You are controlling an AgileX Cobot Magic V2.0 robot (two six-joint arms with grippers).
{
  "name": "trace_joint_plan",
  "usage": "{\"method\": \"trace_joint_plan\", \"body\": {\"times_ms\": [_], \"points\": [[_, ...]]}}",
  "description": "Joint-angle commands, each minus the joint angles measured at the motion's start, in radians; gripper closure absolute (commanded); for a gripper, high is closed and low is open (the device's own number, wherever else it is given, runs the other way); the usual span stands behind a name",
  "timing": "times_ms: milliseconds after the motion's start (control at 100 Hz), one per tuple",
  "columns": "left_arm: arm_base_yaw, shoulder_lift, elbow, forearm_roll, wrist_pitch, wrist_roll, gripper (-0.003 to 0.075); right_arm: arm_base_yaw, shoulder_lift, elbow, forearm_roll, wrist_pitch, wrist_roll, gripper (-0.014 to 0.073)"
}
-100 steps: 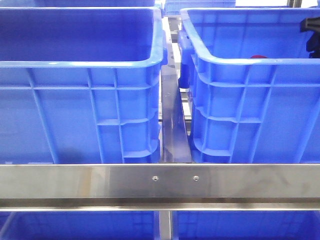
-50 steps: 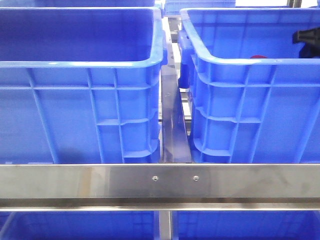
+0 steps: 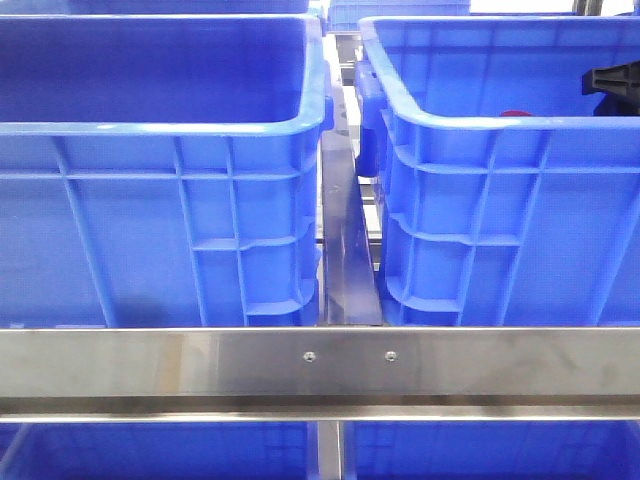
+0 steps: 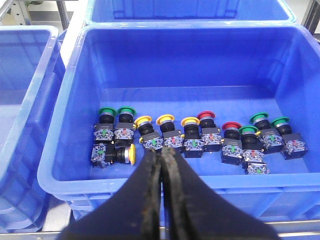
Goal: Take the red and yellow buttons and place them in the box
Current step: 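Lower the yellow button beside the red one and open the right gripper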
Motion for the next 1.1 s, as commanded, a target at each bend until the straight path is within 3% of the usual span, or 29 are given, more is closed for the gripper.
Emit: {"method": "trace_joint_plan", "body": {"times_ms": [0, 160, 480, 1090], "points": [[0.002, 0.007, -0.025, 0.005, -0.082, -0.003, 0.0739, -0.004, -0.043, -0.025, 0.04, 0.041, -0.014, 0.0162], [0.002, 0.007, -0.025, 0.005, -0.082, -0.003, 0.0739, -0.005, -0.045, -0.025, 0.041, 0.041, -0.013, 0.006], [0.002, 0.007, -0.025, 0.005, -0.082, -0.003, 0.0739, -0.005, -0.144, -0.018, 0.042, 0.019, -0.012, 0.0062], [0.002, 0.007, -0.025, 0.005, -0.082, -0.003, 0.0739, -0.004, -0.748, 0.265, 0.041, 0.062, -0.012, 0.0064]]}}
